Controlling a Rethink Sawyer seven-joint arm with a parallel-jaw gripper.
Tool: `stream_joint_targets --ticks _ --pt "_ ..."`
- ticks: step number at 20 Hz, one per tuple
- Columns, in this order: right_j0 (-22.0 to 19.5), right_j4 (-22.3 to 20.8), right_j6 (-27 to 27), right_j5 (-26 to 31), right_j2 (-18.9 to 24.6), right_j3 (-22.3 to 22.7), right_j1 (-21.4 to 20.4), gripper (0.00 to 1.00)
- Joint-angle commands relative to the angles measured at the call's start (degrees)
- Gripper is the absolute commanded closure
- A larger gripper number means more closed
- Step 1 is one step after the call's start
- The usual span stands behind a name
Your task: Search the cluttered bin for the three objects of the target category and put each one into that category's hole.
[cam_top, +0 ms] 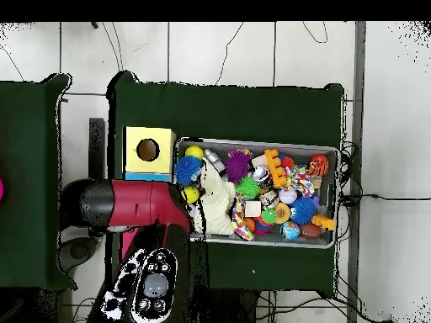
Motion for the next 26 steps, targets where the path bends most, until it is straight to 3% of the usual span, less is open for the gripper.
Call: stream_joint_targets --ticks 1,12,26 --pt "-0.5 2.8 18.3 5.0 0.1 -1.2 3.3 1.0" --pt "-1.2 2.2 16.9 0.9 1.3 -0.7 3.9 1.0" --pt "-1.0 2.4 16.9 1.4 1.2 -0.8 4.1 1.0"
